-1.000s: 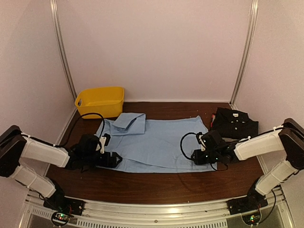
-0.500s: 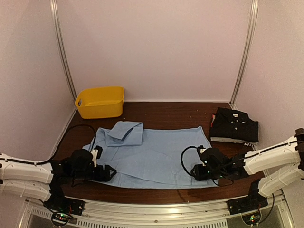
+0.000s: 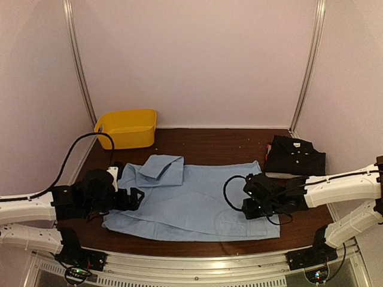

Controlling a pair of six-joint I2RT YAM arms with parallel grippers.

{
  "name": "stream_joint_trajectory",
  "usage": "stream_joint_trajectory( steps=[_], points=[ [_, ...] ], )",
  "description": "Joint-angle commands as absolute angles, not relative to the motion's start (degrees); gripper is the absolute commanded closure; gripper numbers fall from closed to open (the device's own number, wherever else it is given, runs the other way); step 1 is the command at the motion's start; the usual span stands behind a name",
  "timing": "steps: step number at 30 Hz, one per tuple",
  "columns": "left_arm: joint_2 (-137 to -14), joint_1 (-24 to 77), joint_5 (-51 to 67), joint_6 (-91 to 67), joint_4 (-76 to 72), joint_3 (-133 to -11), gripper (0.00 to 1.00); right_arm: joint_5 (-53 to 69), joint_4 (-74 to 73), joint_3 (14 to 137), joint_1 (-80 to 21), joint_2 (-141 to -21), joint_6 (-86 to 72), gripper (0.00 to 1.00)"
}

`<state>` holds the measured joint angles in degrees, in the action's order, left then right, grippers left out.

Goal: Fold and stack the long sleeve shirts
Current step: Move the 1/3-folded shirt to the center of the board, then pick up the sleeve from the 1/3-folded shirt.

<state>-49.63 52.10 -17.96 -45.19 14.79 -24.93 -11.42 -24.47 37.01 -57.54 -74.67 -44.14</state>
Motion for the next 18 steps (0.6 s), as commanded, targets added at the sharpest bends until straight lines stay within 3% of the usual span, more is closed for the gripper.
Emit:
stream_joint_trajectory(
  steps=[1,10,18],
  points=[
    [-59.32,50.41,-24.43,-35.7,14.1,-33.71,0.02,-15.37,-28.57,42.32,-56.3,-77.71,-39.19,0.58],
    [-74.7,40.3,-13.77,-24.14,11.15,-44.73,0.02,-14.69,-27.41,47.58,-53.52,-80.09,-34.78,0.57],
    [-85.02,39.64,-7.99,-19.38,10.4,-51.51,0.02,-12.54,-25.4,46.7,-50.98,-80.21,-33.5,0.57]
  ],
)
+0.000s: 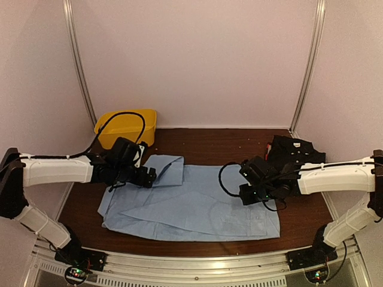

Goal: Fold and stack the long sleeve shirts
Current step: Pick up the sleeve from the 1/3-folded shirt.

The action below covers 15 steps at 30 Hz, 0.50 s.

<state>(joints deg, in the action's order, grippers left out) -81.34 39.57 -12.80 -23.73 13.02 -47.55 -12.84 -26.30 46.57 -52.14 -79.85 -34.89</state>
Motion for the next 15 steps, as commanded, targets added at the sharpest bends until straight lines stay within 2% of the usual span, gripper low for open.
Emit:
stream_joint_trajectory(
  steps=[1,7,15],
  points=[
    [-86.36,39.64,-7.77,-19.01,10.26,-52.37,0.02,-12.32,-25.22,46.67,-50.71,-80.25,-33.29,0.57],
    [-94.88,39.64,-12.19,-17.5,14.56,-59.7,0.03,-11.41,-24.57,46.59,-49.77,-80.26,-32.42,0.57],
    [-100.52,39.62,-17.4,-17.34,18.94,-63.79,0.18,-10.28,-23.46,45.42,-48.57,-80.11,-31.91,0.57]
  ],
)
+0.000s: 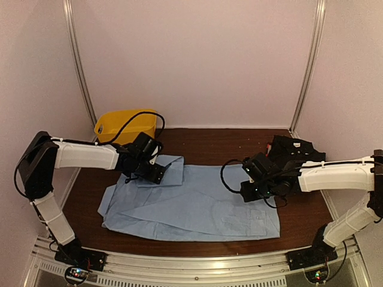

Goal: Fold and stack the long sleeve shirts
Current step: Pick up the sleeve from the 1/3-folded shirt.

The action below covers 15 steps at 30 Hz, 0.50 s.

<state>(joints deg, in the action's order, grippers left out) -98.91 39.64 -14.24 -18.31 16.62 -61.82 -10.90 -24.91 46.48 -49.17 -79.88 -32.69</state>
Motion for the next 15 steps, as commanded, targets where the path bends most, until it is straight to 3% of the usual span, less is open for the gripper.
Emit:
stream_joint_trajectory(
  steps=[1,9,15],
  points=[
    [-100.81,39.64,-17.81,-17.35,19.1,-63.88,0.2,-10.08,-23.25,45.29,-48.48,-80.19,-31.9,0.57],
    [-104.8,39.64,-20.69,-16.02,18.74,-65.54,0.32,-8.84,-21.99,44.85,-48.3,-81.23,-31.86,0.57],
    [-105.96,39.64,-23.56,-15.41,17.66,-66.09,0.48,-8.46,-21.58,44.24,-48.32,-81.15,-32.03,0.57]
  ],
)
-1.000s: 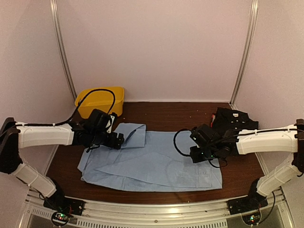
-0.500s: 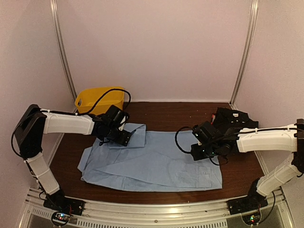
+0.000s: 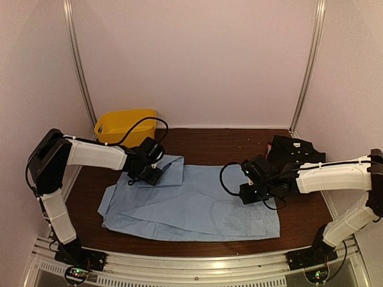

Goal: Fold and stack the long sleeve shirts
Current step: Pick up the sleeve from the 1/3-folded shirt.

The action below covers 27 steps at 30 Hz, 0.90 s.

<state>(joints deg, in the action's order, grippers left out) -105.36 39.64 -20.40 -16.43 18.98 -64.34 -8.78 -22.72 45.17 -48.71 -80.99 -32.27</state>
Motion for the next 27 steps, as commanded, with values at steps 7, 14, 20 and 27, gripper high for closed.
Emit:
stream_joint_trajectory(
  steps=[7,14,20,27],
  points=[
    [-105.99,39.64,-23.62,-14.89,15.56,-66.01,0.69,-8.57,-21.48,43.9,-48.25,-81.14,-32.21,0.57],
    [-103.79,39.64,-22.56,-14.68,14.45,-65.43,1.0,-9.82,-22.94,44.27,-47.74,-80.11,-32.18,0.57],
    [-92.87,39.64,-19.1,-16.58,15.44,-62.63,1.0,-11.72,-25.81,46.41,-45.67,-78.79,-31.3,0.57],
    [-73.48,39.73,-13.28,-18.09,17.99,-59.61,1.0,-13.63,-27.15,50.55,-42.8,-77.63,-28.84,0.56]
  ],
)
